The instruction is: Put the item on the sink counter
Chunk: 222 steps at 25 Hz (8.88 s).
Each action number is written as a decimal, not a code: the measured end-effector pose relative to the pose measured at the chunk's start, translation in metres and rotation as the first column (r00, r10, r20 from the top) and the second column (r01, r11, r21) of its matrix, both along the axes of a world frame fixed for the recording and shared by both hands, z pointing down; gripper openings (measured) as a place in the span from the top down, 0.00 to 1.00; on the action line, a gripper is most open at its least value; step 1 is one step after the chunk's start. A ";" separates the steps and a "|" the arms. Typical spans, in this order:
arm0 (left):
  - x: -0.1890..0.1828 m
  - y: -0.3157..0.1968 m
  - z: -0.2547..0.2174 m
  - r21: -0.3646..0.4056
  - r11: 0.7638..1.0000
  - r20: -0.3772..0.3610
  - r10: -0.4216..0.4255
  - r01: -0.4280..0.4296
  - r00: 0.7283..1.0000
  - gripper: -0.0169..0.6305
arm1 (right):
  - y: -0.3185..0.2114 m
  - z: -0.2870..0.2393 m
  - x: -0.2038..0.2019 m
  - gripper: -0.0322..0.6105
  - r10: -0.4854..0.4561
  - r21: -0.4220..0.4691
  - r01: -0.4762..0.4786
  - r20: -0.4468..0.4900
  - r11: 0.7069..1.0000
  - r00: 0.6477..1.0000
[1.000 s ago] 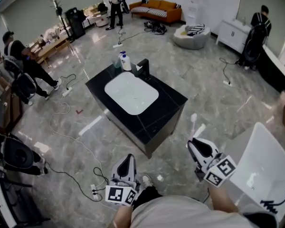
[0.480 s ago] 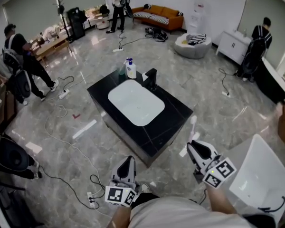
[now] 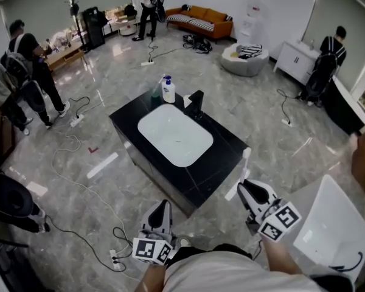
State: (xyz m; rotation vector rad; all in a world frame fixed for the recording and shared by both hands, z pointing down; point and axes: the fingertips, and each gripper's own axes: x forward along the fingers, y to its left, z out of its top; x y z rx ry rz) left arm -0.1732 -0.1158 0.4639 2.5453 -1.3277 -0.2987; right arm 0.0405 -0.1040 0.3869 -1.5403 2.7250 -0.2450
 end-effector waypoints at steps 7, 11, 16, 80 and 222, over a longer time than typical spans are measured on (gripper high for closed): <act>0.012 -0.009 0.006 -0.025 0.999 0.000 0.039 -0.039 0.999 0.97 | -0.007 0.005 0.012 0.84 0.038 -0.018 -0.038 0.001 0.999 0.999; 0.020 -0.018 0.001 -0.018 0.999 0.008 0.044 -0.044 0.999 0.97 | -0.015 0.004 0.020 0.84 0.039 -0.020 -0.039 0.005 0.999 0.999; 0.023 -0.030 -0.004 -0.015 1.000 0.031 -0.004 0.004 1.000 0.97 | -0.038 0.005 0.028 0.84 -0.004 -0.020 0.004 0.029 1.000 1.000; 0.052 -0.037 -0.026 0.015 0.980 0.089 -0.197 0.197 0.976 0.97 | -0.183 0.206 0.066 0.84 -0.149 -0.441 0.100 -0.078 0.892 0.986; 0.085 -0.066 -0.043 0.068 0.997 0.066 -0.032 0.028 0.997 0.97 | -0.152 0.061 0.098 0.86 0.069 -0.111 -0.073 -0.037 0.991 0.997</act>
